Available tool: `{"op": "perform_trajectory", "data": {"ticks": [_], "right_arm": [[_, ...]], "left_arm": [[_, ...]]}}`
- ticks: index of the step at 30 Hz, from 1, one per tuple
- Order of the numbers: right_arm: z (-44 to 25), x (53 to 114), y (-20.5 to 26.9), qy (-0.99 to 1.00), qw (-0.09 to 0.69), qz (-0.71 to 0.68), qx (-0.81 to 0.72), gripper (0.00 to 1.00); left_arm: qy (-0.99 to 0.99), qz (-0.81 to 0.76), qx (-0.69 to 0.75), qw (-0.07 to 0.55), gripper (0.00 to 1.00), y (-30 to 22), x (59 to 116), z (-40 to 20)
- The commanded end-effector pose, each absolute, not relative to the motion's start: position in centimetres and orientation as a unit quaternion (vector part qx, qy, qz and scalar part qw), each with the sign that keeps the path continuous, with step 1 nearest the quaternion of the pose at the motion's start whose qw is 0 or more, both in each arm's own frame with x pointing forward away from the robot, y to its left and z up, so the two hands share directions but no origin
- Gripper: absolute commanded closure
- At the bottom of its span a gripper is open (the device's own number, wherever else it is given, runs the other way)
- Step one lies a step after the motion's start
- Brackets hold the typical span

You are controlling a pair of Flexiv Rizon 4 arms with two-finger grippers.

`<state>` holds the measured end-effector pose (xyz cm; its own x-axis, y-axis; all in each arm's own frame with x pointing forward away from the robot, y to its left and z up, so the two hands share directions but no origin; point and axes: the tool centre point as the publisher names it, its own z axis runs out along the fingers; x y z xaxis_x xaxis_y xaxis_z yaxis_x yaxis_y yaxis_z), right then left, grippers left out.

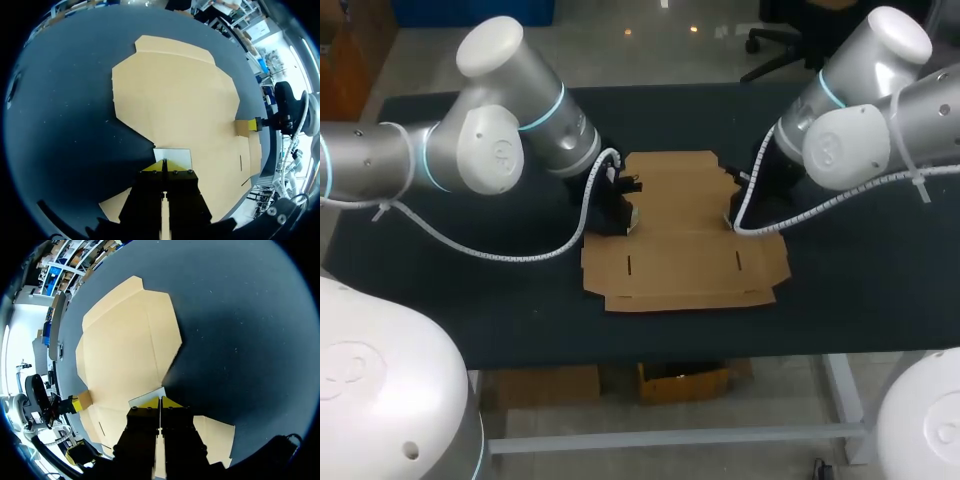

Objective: Assemble the packaging by folding the flat box into shape, placing the metal phone stand inside, and closing the box properly

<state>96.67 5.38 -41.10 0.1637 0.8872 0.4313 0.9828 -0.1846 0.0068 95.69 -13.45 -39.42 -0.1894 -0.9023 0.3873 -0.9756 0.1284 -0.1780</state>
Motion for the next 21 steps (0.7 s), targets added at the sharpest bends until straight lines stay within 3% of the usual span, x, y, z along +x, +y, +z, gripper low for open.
{"op": "perform_trajectory", "data": {"ticks": [1, 21], "right_arm": [[-41.29, 96.79, 5.85, -0.624, 0.137, -0.170, -0.751, 1.00], [-41.56, 96.50, 6.23, -0.624, 0.134, -0.169, -0.751, 1.00]], "left_arm": [[-0.746, 0.195, 0.631, 0.090, 1.00, -14.00, 95.74, -39.52], [-0.746, 0.194, 0.630, 0.094, 1.00, -14.56, 95.48, -40.04]]}}
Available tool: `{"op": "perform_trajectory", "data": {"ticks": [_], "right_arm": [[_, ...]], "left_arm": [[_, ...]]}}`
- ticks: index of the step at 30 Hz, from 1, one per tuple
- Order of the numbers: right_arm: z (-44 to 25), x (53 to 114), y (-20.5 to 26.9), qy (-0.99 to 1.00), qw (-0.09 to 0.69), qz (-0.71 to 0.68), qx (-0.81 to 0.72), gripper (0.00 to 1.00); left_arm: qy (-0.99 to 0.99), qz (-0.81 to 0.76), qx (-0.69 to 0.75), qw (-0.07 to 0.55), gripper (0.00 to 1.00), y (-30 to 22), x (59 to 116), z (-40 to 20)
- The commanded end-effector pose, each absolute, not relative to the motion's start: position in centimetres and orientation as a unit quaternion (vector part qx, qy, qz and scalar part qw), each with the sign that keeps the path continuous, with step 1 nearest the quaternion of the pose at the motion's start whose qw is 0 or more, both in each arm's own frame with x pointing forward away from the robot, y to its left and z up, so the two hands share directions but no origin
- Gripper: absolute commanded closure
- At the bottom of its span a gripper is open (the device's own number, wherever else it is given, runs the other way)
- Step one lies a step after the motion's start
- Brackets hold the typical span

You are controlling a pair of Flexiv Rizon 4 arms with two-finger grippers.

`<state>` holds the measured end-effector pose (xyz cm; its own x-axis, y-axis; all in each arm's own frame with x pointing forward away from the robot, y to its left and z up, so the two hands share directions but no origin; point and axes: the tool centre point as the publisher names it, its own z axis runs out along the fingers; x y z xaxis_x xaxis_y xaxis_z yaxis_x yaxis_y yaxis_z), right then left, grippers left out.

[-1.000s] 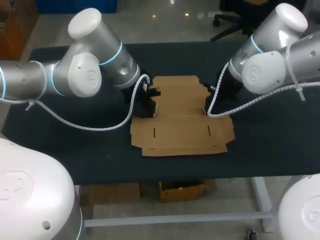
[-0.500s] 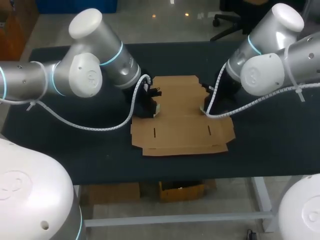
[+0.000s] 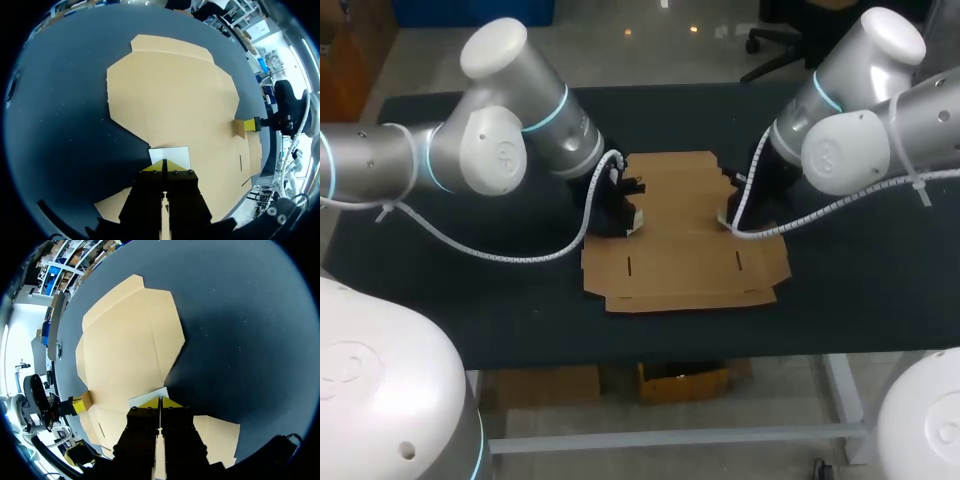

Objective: Assemble the packaging by folding the flat box into shape, placing the metal phone stand inside, and closing the box properly

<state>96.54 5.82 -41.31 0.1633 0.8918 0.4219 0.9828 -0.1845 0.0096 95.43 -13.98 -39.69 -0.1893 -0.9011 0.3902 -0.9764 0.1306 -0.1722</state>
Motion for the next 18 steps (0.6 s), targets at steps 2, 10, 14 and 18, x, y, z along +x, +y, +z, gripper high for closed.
{"op": "perform_trajectory", "data": {"ticks": [2, 10, 14, 18], "right_arm": [[-41.58, 96.49, 6.34, -0.625, 0.134, -0.168, -0.750, 1.00], [-41.49, 96.41, 6.63, -0.626, 0.125, -0.166, -0.751, 1.00], [-41.41, 96.33, 6.79, -0.627, 0.122, -0.166, -0.752, 1.00], [-41.40, 96.29, 6.96, -0.628, 0.118, -0.164, -0.752, 1.00]], "left_arm": [[-0.746, 0.194, 0.630, 0.094, 1.00, -14.59, 95.46, -40.05], [-0.746, 0.195, 0.629, 0.094, 1.00, -14.85, 95.47, -40.16], [-0.747, 0.196, 0.628, 0.095, 1.00, -15.07, 95.34, -39.99], [-0.748, 0.196, 0.627, 0.094, 1.00, -15.35, 95.26, -39.98]]}}
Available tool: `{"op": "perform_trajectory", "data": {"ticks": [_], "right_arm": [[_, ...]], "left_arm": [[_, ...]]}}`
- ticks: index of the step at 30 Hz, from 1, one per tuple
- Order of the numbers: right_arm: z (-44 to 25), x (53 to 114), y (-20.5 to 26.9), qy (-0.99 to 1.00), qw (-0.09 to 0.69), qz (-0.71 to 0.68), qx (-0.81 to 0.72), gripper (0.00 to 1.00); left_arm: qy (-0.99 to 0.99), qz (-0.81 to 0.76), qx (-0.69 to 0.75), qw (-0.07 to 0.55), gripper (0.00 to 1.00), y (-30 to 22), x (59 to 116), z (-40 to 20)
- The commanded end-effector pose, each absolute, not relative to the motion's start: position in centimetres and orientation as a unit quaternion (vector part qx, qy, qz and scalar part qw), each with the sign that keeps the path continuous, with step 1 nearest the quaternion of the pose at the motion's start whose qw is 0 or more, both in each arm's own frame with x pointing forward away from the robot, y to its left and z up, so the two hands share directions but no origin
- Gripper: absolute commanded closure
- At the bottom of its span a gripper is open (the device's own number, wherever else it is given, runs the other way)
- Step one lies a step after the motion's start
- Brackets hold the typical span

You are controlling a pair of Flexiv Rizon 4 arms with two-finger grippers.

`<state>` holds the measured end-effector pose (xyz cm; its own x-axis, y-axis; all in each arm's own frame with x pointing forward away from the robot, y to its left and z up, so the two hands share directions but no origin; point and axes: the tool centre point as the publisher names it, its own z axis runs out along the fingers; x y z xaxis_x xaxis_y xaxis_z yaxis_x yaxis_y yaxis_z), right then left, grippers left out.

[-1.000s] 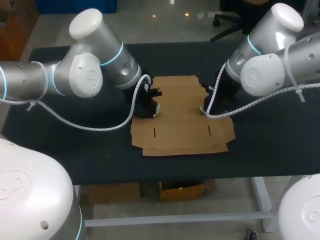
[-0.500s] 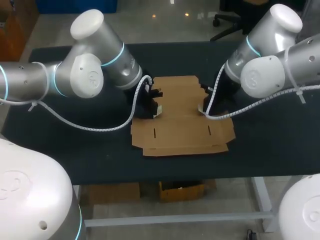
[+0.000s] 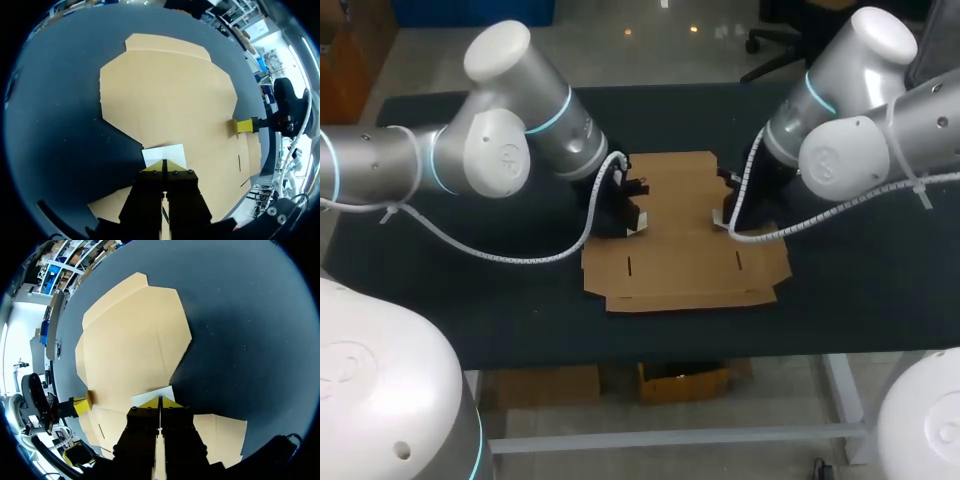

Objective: Assemble the packaging by folding the flat box into shape, placing the metal phone stand inside, and closing the box properly

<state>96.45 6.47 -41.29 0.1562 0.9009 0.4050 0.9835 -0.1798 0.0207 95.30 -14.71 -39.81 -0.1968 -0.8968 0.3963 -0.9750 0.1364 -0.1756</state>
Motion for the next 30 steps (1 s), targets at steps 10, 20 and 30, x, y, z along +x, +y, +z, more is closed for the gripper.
{"op": "perform_trajectory", "data": {"ticks": [10, 20, 30], "right_arm": [[-41.7, 96.2, 7.0, -0.627, 0.120, -0.161, -0.753, 1.00], [-42.5, 96.4, 7.2, -0.626, 0.126, -0.155, -0.754, 1.00], [-43.2, 96.4, 7.7, -0.627, 0.121, -0.139, -0.757, 1.00]], "left_arm": [[-0.749, 0.189, 0.628, 0.093, 1.00, -15.7, 95.4, -40.4], [-0.748, 0.188, 0.631, 0.090, 1.00, -15.9, 95.5, -40.9], [-0.740, 0.178, 0.644, 0.078, 1.00, -15.9, 95.6, -41.9]]}}
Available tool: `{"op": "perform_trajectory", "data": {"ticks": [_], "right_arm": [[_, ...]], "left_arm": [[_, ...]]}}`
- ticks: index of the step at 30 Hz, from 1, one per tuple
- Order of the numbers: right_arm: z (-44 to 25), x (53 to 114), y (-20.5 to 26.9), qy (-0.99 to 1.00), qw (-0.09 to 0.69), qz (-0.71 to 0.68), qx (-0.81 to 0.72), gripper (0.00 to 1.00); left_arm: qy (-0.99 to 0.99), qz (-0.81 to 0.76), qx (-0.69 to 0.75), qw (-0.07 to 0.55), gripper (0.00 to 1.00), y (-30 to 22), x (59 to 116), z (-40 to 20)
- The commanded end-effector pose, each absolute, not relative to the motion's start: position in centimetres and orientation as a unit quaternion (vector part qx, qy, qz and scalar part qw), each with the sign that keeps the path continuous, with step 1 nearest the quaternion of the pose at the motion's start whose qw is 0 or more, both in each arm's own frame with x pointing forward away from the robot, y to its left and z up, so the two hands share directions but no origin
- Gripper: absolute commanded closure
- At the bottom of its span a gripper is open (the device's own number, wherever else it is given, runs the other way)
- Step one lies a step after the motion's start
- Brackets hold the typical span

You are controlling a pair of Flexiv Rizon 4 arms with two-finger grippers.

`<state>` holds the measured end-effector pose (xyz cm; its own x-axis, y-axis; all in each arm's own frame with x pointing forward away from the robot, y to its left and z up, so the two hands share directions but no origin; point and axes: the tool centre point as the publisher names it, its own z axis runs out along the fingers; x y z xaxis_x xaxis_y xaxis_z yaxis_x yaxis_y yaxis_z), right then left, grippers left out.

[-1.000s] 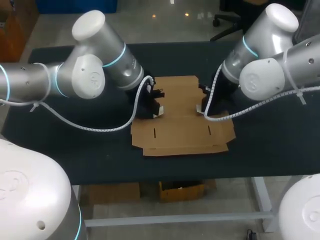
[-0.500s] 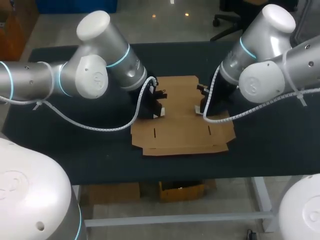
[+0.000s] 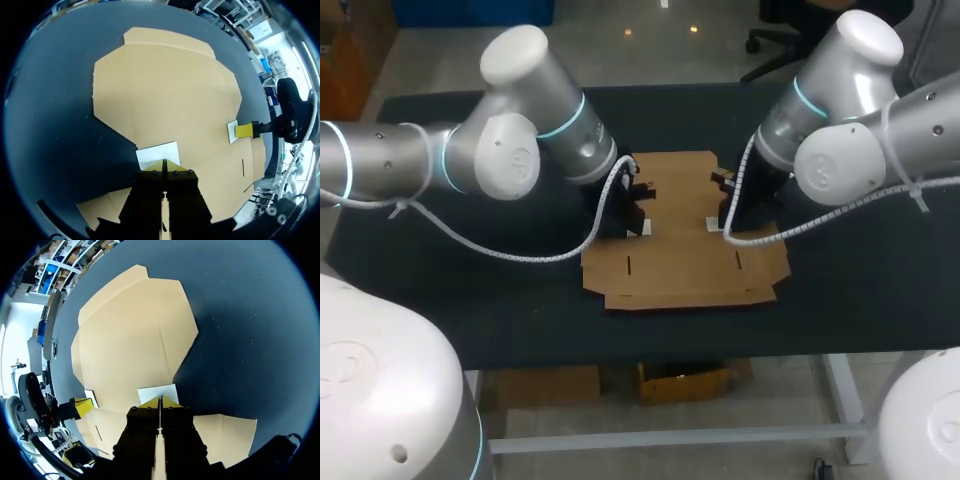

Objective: Assemble the packaging by folding the flat box into shape, placing the metal phone stand inside, and closing the box properly

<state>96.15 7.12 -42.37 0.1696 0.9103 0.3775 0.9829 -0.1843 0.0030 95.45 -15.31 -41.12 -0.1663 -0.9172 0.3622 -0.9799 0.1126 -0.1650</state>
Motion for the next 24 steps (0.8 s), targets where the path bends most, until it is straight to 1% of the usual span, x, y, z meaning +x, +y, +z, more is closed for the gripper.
{"op": "perform_trajectory", "data": {"ticks": [1, 9, 15, 24], "right_arm": [[-43.2, 96.4, 7.8, -0.627, 0.121, -0.139, -0.757, 1.00], [-43.6, 96.3, 7.7, -0.624, 0.123, -0.133, -0.760, 1.00], [-42.5, 96.0, 7.4, -0.623, 0.113, -0.145, -0.761, 1.00], [-40.8, 95.8, 5.5, -0.614, 0.119, -0.176, -0.760, 1.00]], "left_arm": [[-0.740, 0.178, 0.644, 0.078, 1.00, -15.8, 95.6, -42.0], [-0.736, 0.172, 0.650, 0.079, 1.00, -15.5, 95.5, -42.3], [-0.736, 0.172, 0.650, 0.077, 1.00, -15.1, 95.2, -41.3], [-0.732, 0.172, 0.657, 0.053, 1.00, -13.9, 95.2, -39.3]]}}
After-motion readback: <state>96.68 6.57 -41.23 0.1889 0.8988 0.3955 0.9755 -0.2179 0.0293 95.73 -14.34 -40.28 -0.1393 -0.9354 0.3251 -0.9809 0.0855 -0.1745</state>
